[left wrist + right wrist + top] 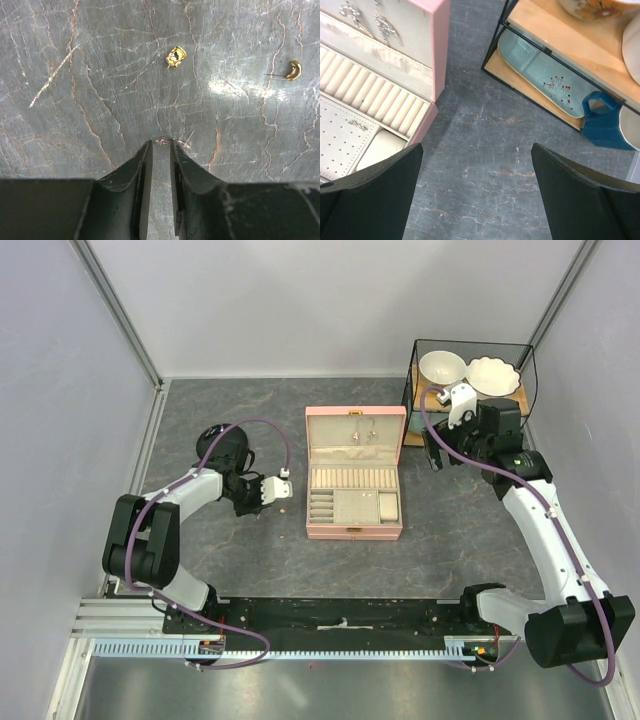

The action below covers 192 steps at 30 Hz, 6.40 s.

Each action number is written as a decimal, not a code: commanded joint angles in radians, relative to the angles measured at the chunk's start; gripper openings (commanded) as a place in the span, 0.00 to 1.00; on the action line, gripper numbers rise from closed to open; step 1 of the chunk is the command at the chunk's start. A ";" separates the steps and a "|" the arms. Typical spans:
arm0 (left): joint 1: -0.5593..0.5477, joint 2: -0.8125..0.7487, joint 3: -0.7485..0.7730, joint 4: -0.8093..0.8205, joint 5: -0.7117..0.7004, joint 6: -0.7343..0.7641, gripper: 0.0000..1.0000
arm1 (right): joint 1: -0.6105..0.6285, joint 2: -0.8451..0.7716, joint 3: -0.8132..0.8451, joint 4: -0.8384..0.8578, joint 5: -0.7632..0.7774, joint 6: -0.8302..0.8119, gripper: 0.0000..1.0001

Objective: Organize the mixed jewelry

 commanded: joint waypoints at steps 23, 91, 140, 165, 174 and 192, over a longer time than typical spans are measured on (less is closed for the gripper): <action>-0.071 0.074 -0.003 0.154 -0.004 -0.010 0.27 | 0.136 0.033 0.094 -0.014 0.078 -0.015 0.98; -0.071 0.129 0.148 0.080 -0.018 -0.358 0.34 | 0.140 0.010 0.016 0.014 0.101 -0.018 0.98; -0.071 0.146 0.099 0.103 -0.082 -0.002 0.07 | 0.140 0.000 0.008 0.018 0.111 -0.020 0.98; -0.072 -0.057 0.020 0.257 -0.153 -0.295 0.01 | 0.140 0.008 -0.004 0.027 0.118 -0.023 0.98; -0.187 -0.259 -0.057 0.343 -0.282 -0.366 0.02 | 0.140 0.023 -0.007 0.038 0.148 -0.029 0.98; -0.623 -0.399 -0.026 0.438 -0.618 -0.380 0.02 | 0.140 0.057 -0.064 0.127 0.289 -0.040 0.98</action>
